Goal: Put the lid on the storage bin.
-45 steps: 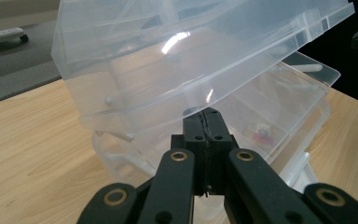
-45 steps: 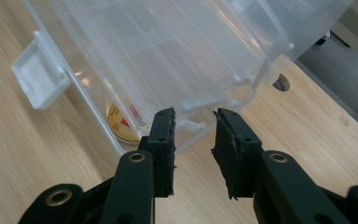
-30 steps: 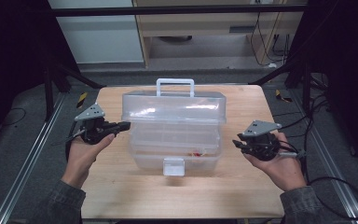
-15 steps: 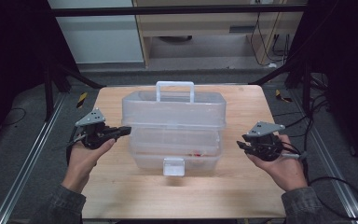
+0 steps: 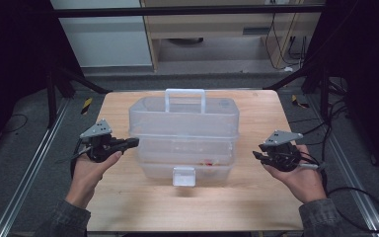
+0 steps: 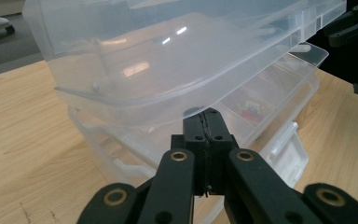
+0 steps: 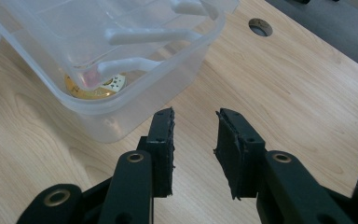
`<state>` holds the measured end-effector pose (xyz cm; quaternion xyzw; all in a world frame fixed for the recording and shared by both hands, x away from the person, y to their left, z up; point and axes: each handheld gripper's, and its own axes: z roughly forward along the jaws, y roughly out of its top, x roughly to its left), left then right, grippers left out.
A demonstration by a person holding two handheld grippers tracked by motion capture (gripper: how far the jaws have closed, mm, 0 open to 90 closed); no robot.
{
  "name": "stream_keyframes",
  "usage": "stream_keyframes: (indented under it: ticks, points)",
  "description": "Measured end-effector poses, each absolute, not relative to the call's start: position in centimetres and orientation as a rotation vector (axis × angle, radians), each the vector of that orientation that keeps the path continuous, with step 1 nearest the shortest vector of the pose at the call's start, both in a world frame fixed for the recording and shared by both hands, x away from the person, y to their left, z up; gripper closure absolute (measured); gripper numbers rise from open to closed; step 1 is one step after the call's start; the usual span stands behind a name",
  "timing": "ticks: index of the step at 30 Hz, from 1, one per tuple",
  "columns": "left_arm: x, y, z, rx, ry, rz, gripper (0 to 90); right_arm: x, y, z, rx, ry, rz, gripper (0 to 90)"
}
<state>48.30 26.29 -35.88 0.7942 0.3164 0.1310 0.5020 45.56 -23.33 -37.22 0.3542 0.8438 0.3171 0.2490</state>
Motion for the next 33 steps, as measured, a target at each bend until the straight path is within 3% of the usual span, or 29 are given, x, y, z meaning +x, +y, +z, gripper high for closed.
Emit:
stream_keyframes:
  ticks: [28, 33]
  points:
    - [46.1, 27.1, -36.7, 1.912, 0.757, 0.283, 89.9, 45.8, -24.0, -38.6, 1.011, 2.316, 0.843, 63.4]
    - [45.3, 28.1, -36.6, 1.926, 0.774, 0.331, 89.8, 45.8, -24.1, -39.0, 1.02, 2.318, 0.841, 62.9]
